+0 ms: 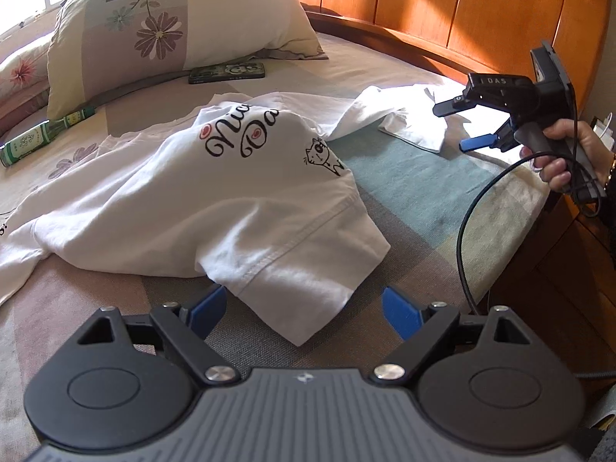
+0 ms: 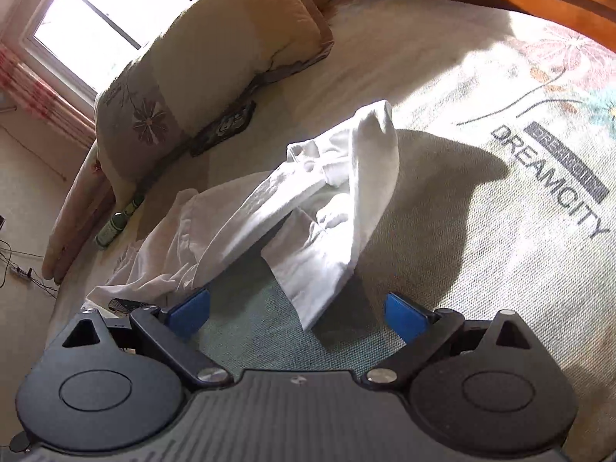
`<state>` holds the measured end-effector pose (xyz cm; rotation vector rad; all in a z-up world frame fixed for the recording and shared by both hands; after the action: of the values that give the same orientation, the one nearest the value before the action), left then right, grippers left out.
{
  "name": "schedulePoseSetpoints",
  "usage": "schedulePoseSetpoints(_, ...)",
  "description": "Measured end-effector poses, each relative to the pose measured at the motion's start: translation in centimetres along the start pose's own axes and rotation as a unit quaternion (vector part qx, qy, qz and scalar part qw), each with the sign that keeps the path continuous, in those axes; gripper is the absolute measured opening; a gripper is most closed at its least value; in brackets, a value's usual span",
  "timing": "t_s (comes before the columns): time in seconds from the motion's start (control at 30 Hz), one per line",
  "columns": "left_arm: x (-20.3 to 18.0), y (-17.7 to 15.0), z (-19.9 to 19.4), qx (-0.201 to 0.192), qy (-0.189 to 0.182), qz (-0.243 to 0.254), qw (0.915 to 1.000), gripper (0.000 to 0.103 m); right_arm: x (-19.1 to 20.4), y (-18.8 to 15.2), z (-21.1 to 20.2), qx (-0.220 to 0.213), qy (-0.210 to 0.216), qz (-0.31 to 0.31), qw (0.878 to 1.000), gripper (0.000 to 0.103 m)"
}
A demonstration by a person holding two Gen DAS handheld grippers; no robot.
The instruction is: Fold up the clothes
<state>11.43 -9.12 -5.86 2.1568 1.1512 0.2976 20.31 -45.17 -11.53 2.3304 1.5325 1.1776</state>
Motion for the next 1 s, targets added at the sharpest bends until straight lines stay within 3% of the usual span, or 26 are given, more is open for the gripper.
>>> schedulePoseSetpoints(0.1, -0.1, -0.1, -0.1, 0.001, 0.002, -0.001, 1.0000, 0.088, 0.0, -0.5, 0.8, -0.026, 0.022, 0.012, 0.999, 0.099)
schedulePoseSetpoints(0.2, -0.3, -0.1, -0.2, 0.001, 0.004, -0.003, 1.0000, 0.088, -0.5, 0.1, 1.9, -0.057, 0.029, 0.046, 0.997, 0.086)
schedulePoseSetpoints(0.3, -0.6, -0.2, -0.1, 0.004, 0.002, -0.003, 1.0000, 0.088, -1.5, 0.0, 2.4, -0.072, 0.021, 0.100, 0.992, 0.053)
schedulePoseSetpoints(0.33, -0.6, -0.3, 0.0, 0.005, 0.000, -0.003, 1.0000, 0.088, -1.9, -0.2, 2.5, -0.072, 0.014, 0.112, 0.991, 0.033)
schedulePoseSetpoints(0.37, -0.7, -0.3, 0.1, 0.007, -0.001, -0.003, 1.0000, 0.088, -2.2, -0.6, 2.6, -0.067, 0.005, 0.113, 0.991, 0.005)
schedulePoseSetpoints(0.5, -0.8, -0.3, 0.3, 0.010, -0.004, -0.001, 0.9999, 0.088, -2.5, -0.8, 2.0, -0.069, -0.013, 0.108, 0.992, 0.004)
schedulePoseSetpoints(0.6, -0.8, -0.3, 0.2, 0.007, -0.005, 0.000, 1.0000, 0.088, -1.8, 0.6, 0.2, -0.083, -0.067, 0.051, 0.993, 0.004)
schedulePoseSetpoints(0.77, -0.8, -0.1, 0.3, 0.005, -0.005, -0.004, 1.0000, 0.088, -4.1, 4.2, -3.6, -0.092, -0.137, 0.019, 0.986, 0.004)
schedulePoseSetpoints(0.9, -1.3, -0.1, 0.5, 0.005, -0.012, 0.002, 0.9999, 0.088, -7.3, 7.6, -5.3, -0.075, -0.172, 0.033, 0.982, 0.004)
schedulePoseSetpoints(1.0, -1.5, 0.0, 0.5, 0.006, -0.012, 0.005, 0.9999, 0.088, -8.4, 9.8, -6.1, -0.075, -0.227, 0.008, 0.971, 0.004)
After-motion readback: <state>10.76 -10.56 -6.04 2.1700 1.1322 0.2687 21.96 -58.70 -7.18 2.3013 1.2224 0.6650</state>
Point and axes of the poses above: each gripper's, at about its wrist camera, not at the fingertips, and z roughly the way its jaws point, x to its left, y to its top, the point moved 4 cm from there along z, roughly the way its jaws point, and after that the axes turned 7 degrees about -y, right-handed, at the moved point
